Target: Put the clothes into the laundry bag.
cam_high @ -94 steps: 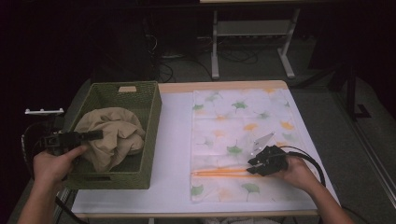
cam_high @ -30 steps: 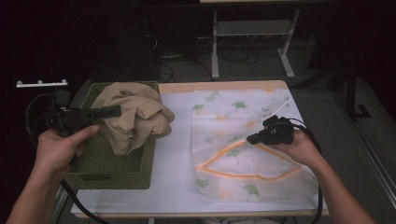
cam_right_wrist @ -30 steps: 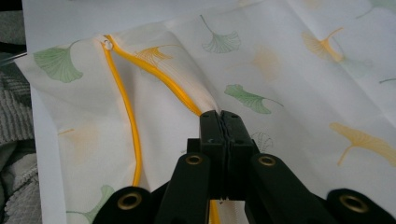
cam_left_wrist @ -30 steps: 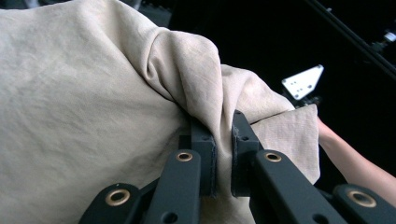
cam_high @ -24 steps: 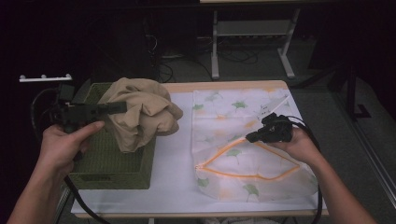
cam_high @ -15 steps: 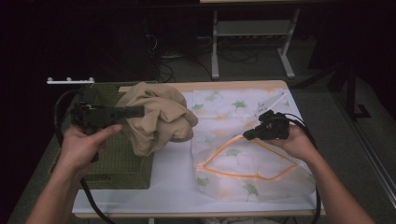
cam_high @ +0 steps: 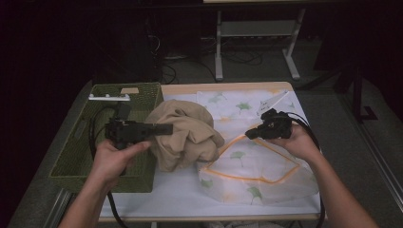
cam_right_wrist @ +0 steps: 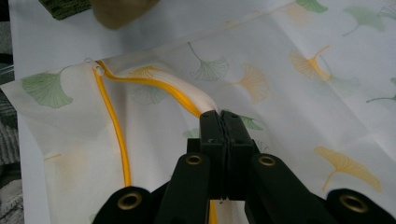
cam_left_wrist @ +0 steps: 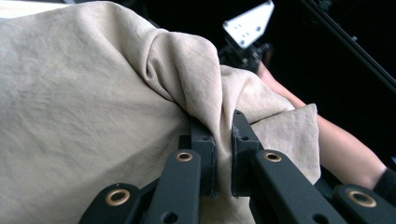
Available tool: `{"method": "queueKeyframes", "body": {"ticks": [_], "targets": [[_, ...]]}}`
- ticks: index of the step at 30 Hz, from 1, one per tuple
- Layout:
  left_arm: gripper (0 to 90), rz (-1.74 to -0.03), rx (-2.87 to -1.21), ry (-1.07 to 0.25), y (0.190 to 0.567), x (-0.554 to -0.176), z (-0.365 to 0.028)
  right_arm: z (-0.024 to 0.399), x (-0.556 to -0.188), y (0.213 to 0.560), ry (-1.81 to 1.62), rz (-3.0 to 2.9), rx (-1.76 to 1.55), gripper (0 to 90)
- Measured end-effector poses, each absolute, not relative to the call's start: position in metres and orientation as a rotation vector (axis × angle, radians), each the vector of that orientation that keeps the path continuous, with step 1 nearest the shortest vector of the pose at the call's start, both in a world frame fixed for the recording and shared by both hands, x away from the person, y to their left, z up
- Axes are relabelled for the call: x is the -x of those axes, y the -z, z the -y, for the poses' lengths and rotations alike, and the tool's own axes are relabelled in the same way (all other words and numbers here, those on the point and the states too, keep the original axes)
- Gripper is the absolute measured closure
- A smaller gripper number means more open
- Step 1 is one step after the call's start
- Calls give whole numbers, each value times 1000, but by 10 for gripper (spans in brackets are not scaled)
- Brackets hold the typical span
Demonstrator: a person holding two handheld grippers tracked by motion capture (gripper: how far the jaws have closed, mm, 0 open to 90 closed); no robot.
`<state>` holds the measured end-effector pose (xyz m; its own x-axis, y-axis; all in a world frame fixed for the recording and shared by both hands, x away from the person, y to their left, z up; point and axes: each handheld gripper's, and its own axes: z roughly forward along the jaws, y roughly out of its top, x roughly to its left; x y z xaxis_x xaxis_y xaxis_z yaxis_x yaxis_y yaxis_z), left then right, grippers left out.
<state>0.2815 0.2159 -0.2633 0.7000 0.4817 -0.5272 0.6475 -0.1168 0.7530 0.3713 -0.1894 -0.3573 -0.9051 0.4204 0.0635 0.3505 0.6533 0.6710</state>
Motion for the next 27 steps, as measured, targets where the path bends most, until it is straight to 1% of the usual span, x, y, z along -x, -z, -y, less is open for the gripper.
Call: {"method": "queueKeyframes", "body": {"ticks": [6, 17, 27], "targets": [[839, -870, -1790, 237, 274, -272, -201, 188, -373, 359, -1084, -2769, -662, 885], [838, -853, -1810, 268, 283, -265, -188, 185, -375, 360, -1095, -2771, -667, 885], [838, -810, -1829, 326, 293, -259, -167, 179, -377, 357, -1085, -2766, -664, 885]]}}
